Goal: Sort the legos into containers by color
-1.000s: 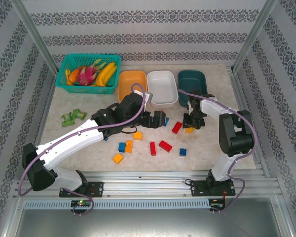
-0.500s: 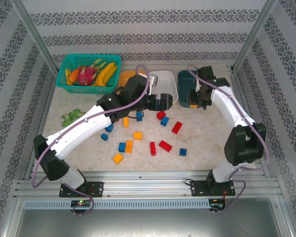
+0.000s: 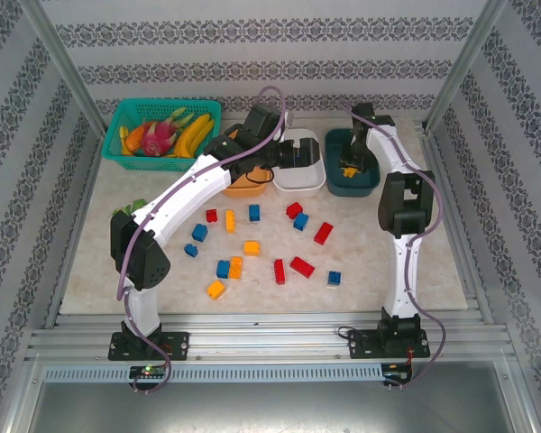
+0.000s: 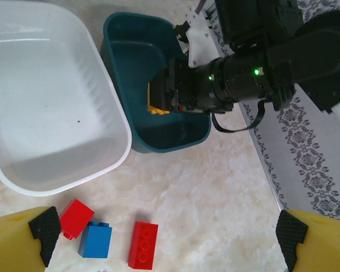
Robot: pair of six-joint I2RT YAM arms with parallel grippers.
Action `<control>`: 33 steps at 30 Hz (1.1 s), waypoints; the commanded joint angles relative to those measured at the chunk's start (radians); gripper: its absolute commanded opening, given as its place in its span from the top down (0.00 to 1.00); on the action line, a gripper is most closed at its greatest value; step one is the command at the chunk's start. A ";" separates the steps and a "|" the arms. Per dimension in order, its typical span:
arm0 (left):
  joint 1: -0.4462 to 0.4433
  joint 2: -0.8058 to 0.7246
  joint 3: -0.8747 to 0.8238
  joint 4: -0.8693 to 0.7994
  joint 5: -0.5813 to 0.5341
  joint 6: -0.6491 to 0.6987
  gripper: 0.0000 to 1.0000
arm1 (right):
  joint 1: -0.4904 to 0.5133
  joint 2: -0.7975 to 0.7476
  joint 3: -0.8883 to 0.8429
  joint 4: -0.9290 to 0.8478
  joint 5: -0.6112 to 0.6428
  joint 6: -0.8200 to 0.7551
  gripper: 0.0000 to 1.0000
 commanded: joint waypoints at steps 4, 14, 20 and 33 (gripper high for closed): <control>0.019 -0.008 0.030 -0.081 0.009 -0.009 0.00 | -0.010 0.084 0.151 -0.126 0.010 0.014 0.56; 0.026 -0.149 -0.101 -0.140 -0.063 -0.042 0.01 | 0.037 -0.165 0.174 -0.098 0.007 0.003 0.37; 0.049 -0.317 -0.307 -0.169 -0.130 -0.099 0.01 | 0.159 -0.520 -0.115 0.069 -0.022 0.033 0.38; 0.326 -0.375 -0.640 -0.294 -0.085 0.079 0.13 | 0.535 -1.175 -1.122 0.708 -0.314 0.285 0.28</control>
